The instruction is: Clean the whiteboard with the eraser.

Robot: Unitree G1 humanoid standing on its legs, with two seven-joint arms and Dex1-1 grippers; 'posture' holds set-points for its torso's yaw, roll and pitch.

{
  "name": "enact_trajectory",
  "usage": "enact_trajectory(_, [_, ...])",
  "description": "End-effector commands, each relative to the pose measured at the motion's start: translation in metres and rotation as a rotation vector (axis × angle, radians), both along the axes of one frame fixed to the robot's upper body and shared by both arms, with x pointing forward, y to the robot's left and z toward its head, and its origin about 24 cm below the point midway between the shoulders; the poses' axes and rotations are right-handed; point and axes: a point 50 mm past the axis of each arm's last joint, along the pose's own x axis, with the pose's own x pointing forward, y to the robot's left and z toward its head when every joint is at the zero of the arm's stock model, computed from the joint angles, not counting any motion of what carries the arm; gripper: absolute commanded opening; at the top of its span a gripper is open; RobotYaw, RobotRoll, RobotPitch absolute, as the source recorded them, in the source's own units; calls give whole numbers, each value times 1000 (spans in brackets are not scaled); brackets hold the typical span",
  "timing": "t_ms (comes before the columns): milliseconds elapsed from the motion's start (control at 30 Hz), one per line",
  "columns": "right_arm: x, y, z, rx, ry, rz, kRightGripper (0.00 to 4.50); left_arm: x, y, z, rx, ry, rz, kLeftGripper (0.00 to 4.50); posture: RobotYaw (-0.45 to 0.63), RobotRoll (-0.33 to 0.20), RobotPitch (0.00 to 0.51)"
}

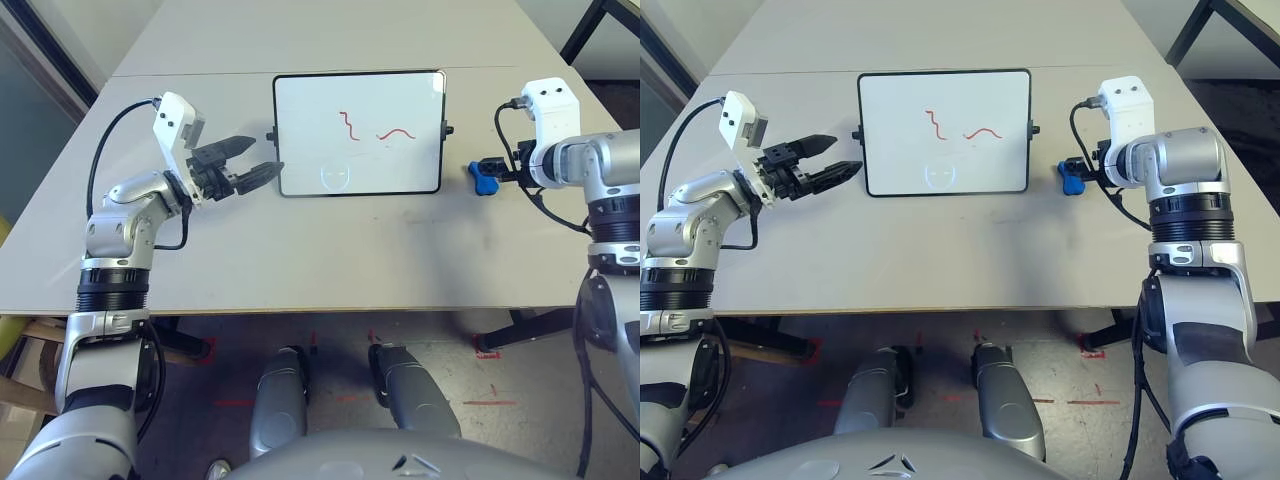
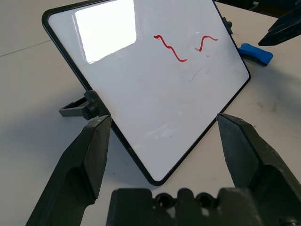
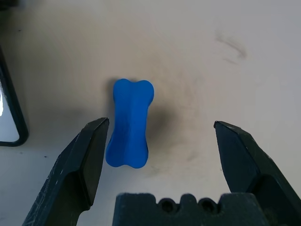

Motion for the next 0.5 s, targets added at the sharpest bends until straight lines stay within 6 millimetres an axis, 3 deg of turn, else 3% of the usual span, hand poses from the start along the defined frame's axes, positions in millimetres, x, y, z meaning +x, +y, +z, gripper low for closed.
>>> enact_trajectory(33, [2,-1,-8,-5,26,-14,4466,1,0,-1,16,1,0,4500,-213,0,172])
enact_trajectory(500, [12,19,-19,43,34,10,4466,-2,3,-2,19,-1,18,4500,-194,0,174])
